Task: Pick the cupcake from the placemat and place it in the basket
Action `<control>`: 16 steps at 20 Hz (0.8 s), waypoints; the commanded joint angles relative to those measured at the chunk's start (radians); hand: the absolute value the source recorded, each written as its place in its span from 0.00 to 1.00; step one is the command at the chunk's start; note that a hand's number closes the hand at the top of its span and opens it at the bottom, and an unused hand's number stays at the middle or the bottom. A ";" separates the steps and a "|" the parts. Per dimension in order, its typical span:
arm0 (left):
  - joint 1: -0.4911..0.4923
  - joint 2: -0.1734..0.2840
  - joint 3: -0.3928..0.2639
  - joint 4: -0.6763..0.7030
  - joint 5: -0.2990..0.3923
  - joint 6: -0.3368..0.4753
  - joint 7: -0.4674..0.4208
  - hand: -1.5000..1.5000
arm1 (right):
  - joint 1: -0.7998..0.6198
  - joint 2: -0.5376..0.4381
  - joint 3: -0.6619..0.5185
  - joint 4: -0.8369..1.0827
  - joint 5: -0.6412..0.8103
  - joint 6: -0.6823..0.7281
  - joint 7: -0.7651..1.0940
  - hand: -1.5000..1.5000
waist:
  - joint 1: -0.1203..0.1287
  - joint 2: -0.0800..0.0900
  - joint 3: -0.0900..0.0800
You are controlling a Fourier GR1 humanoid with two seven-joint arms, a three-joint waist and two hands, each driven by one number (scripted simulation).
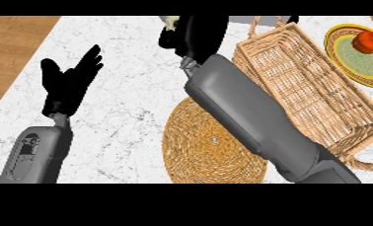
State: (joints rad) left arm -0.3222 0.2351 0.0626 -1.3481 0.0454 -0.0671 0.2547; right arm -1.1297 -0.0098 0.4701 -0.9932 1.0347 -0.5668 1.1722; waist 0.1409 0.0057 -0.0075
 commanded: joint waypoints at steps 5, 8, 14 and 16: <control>0.001 -0.007 0.006 0.010 -0.007 0.015 -0.014 0.50 | -0.272 0.009 -0.098 0.175 0.109 0.024 0.314 1.00 | -0.023 -0.002 0.000; 0.020 0.012 0.023 0.013 0.009 -0.005 -0.019 0.50 | -0.323 0.009 -0.140 0.242 0.138 0.021 0.315 1.00 | -0.023 -0.002 0.001; 0.003 0.017 0.035 0.016 0.008 0.004 -0.019 0.50 | -0.397 0.009 -0.235 0.396 0.241 0.007 0.316 1.00 | -0.060 0.002 0.002; 0.027 0.013 0.039 0.013 -0.007 0.029 -0.027 0.50 | -0.441 0.009 -0.284 0.461 0.282 0.067 0.316 1.00 | -0.074 -0.003 0.002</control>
State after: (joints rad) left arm -0.3089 0.2433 0.0917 -1.3270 0.0435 -0.0507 0.2303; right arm -1.5003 -0.0095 0.2453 -0.6255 1.2491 -0.5254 1.2609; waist 0.0865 0.0061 -0.0061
